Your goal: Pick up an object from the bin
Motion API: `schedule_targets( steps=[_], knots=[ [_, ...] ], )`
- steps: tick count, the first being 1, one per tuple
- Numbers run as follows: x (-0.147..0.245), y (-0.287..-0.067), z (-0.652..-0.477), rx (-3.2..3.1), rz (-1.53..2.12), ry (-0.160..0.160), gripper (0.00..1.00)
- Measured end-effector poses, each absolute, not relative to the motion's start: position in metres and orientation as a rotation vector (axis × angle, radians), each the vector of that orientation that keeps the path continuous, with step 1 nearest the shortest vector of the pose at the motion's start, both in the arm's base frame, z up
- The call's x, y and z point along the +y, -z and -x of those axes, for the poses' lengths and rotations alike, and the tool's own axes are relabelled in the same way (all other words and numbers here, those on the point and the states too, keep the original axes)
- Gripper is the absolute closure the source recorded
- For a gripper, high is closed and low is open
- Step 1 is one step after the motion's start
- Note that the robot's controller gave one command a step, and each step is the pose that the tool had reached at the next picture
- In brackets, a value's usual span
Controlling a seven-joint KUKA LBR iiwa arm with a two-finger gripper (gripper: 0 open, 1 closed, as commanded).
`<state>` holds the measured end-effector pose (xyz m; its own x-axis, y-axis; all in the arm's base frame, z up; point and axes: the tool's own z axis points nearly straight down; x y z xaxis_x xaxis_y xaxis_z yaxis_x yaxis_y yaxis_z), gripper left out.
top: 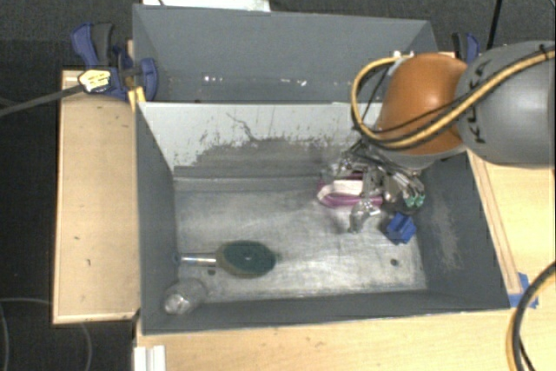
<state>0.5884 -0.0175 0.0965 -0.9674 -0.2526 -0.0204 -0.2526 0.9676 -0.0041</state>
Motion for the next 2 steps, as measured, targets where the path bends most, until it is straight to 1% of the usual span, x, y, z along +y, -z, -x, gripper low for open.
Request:
schedule_targets(
  steps=[1,2],
  knots=[
    [-0.039,-0.091,-0.593,2.841,1.228,0.018,0.00],
    [0.018,-0.176,-0.582,3.010,0.865,-0.001,0.00]
  ],
)
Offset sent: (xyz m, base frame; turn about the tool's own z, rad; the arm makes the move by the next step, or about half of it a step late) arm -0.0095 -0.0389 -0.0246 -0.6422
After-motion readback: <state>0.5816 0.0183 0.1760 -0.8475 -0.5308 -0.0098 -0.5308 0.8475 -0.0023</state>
